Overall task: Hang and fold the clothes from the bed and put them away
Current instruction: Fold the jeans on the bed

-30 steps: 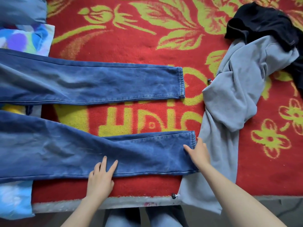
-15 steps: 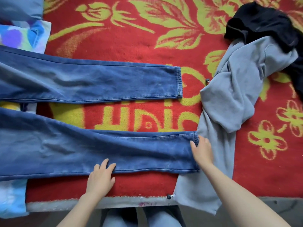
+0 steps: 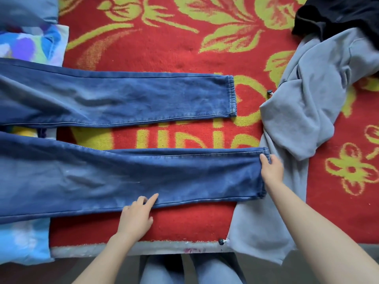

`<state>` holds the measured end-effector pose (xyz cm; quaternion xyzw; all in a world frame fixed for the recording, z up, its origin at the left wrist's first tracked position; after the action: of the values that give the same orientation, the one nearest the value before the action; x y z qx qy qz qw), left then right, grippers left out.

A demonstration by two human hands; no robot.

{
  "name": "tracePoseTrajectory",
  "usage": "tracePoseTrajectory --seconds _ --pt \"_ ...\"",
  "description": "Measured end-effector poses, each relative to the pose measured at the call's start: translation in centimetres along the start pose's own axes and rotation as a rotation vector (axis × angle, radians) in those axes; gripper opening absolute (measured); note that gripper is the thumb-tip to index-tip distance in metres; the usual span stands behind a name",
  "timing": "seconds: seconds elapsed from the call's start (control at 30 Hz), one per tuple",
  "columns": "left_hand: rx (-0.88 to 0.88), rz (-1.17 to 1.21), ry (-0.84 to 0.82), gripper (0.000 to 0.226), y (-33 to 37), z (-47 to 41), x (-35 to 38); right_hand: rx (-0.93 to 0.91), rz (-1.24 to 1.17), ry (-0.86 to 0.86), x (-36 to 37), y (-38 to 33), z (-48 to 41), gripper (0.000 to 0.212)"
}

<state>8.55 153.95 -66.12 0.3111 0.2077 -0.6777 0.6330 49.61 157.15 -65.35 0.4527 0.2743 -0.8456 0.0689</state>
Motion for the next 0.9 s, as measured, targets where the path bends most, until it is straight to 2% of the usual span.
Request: tracePoseTrajectory --seconds 0.07,0.13,0.27,0.37,0.43,0.57,0.63,0.7,0.8,0.9 --pt "-0.030 -0.062 0.013 0.068 -0.6 0.1 -0.2 0.078 -0.064 -0.035 1.2 0.1 0.6 0.025" --pt "-0.091 -0.040 0.116 0.063 -1.2 0.4 -1.3 0.059 -0.146 -0.128 2.1 -0.3 1.5 0.015" --pt "-0.058 0.118 0.294 0.042 -2.0 1.8 -2.7 -0.040 -0.125 -0.295 1.6 0.2 3.3 0.032" --pt "-0.065 0.159 0.276 0.035 -2.8 1.5 -2.6 -0.020 -0.032 -0.443 1.3 2.9 4.3 0.050" --pt "-0.064 0.143 0.242 0.031 -3.4 1.1 -2.2 -0.005 0.033 -0.478 1.1 4.3 4.7 0.054" --pt "0.057 0.046 0.094 0.026 -3.2 0.7 -1.4 -0.126 0.206 -0.441 -0.4 4.2 3.7 0.046" --pt "0.109 0.075 0.031 0.027 -3.5 1.2 -1.1 -0.193 0.429 -0.421 -0.4 4.4 3.6 0.051" --pt "0.146 0.114 -0.009 0.010 -3.5 1.7 -0.8 -0.178 0.604 -0.361 0.1 4.7 4.6 0.062" --pt "0.089 0.126 -0.138 0.045 -4.0 2.1 1.1 -0.277 0.842 -0.105 0.9 2.0 7.3 0.081" --pt "0.029 0.199 -0.075 0.048 -4.1 1.7 1.4 -0.634 0.835 0.090 2.5 -3.0 10.3 0.083"
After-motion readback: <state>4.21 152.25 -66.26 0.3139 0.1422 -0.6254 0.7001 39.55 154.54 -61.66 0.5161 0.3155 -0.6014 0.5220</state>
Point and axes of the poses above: each hand's wrist, its own z-axis away from the middle knuckle, its own x-axis out of the palm, y = z × x, the point moved 7 cm from there along -z, towards the middle knuckle, and after that the axes turned 11 degrees about z, right-handed, at the moved point
